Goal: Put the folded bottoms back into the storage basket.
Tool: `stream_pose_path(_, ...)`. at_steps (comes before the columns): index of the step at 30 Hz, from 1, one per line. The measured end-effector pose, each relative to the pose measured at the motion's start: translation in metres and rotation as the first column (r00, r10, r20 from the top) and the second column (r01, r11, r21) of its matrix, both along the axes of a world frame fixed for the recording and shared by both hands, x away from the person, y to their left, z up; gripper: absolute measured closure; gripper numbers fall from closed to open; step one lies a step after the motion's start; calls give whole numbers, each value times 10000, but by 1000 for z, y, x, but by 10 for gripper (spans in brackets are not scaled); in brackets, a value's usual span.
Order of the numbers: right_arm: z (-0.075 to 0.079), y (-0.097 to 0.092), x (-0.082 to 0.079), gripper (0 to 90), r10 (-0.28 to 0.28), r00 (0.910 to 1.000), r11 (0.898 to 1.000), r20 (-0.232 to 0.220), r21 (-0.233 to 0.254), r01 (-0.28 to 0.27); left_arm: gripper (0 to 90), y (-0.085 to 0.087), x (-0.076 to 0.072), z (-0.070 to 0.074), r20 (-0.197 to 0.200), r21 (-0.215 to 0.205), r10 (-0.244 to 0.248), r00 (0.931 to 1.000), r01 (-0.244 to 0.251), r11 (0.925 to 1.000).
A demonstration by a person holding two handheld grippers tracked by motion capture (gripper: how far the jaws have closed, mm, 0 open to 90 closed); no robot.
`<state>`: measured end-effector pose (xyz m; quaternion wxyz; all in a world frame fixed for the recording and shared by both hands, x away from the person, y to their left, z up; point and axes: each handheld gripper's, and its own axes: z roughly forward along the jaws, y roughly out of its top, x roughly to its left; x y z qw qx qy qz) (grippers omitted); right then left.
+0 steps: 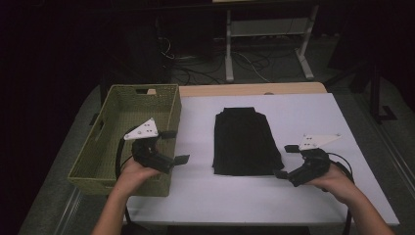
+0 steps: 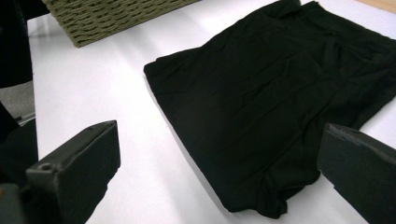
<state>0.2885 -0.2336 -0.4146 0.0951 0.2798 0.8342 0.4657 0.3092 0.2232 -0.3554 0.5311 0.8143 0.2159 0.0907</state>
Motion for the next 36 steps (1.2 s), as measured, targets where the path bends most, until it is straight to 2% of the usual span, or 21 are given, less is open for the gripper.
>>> stream_pose_path(17,-4,20,9,0,463,9986,9987,-253,-185,-468,7,0,0,0,36,17,25,10000,-25,10000)
stream_pose_path(36,1,38,27,0,664,9977,9977,-164,-156,-666,7,0,-1,0,72,40,112,9999,-112,9999)
